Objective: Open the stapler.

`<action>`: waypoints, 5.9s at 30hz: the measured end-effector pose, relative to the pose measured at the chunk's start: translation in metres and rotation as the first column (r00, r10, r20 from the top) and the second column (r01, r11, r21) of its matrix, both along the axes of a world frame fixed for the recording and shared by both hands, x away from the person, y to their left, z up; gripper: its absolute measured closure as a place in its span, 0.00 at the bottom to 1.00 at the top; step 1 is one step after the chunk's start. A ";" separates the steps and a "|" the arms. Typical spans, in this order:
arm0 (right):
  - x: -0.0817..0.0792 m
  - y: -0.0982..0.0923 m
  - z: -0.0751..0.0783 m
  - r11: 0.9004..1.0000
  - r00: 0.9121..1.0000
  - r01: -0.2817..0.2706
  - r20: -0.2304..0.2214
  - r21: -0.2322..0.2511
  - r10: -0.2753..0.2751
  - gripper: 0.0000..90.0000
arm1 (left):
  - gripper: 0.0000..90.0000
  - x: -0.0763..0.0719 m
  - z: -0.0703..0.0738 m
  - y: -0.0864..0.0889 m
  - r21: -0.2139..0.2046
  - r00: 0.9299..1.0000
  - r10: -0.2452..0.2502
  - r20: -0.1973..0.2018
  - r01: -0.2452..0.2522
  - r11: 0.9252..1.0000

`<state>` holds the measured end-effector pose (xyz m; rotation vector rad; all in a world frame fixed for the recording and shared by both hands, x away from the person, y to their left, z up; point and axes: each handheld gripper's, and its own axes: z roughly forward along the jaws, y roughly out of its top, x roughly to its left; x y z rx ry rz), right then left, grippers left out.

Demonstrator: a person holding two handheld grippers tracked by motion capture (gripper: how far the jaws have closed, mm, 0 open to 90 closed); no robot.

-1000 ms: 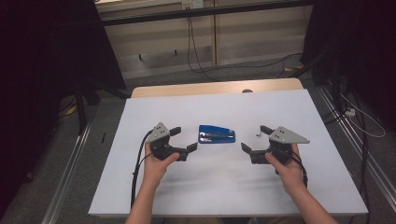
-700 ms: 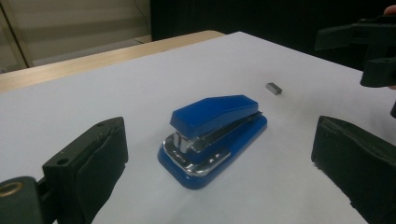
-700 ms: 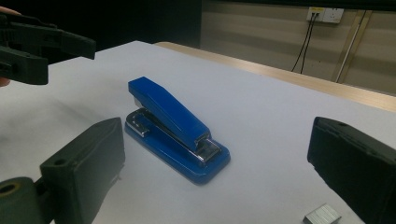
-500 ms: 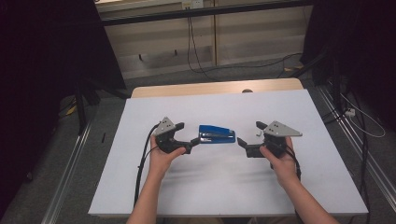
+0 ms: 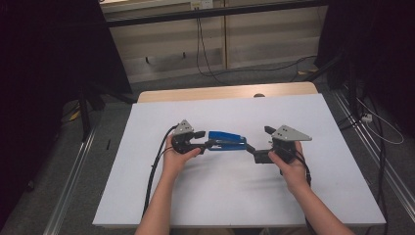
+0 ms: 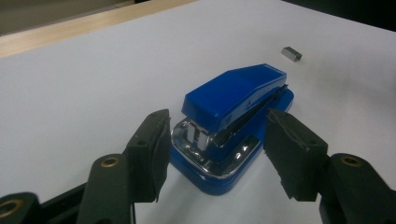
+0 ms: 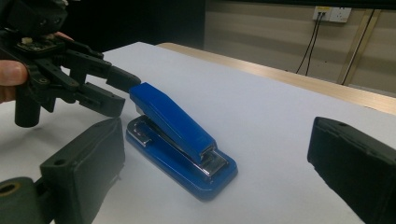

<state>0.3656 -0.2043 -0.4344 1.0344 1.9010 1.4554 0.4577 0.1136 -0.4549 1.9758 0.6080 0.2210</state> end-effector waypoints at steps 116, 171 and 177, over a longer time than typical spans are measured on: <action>0.049 0.111 -0.030 0.997 0.985 0.075 -0.153 0.002 -0.073 1.00 | 1.00 0.012 0.005 -0.012 -0.008 0.998 0.031 -0.054 -0.031 0.999; 0.023 0.073 -0.011 0.974 0.969 0.216 -0.109 -0.067 -0.223 1.00 | 1.00 0.009 -0.003 -0.011 0.012 0.997 0.052 -0.051 -0.052 0.999; 0.022 0.075 -0.008 0.970 0.967 0.224 -0.102 -0.097 -0.233 1.00 | 1.00 0.008 -0.004 -0.011 0.014 0.997 0.054 -0.046 -0.054 0.998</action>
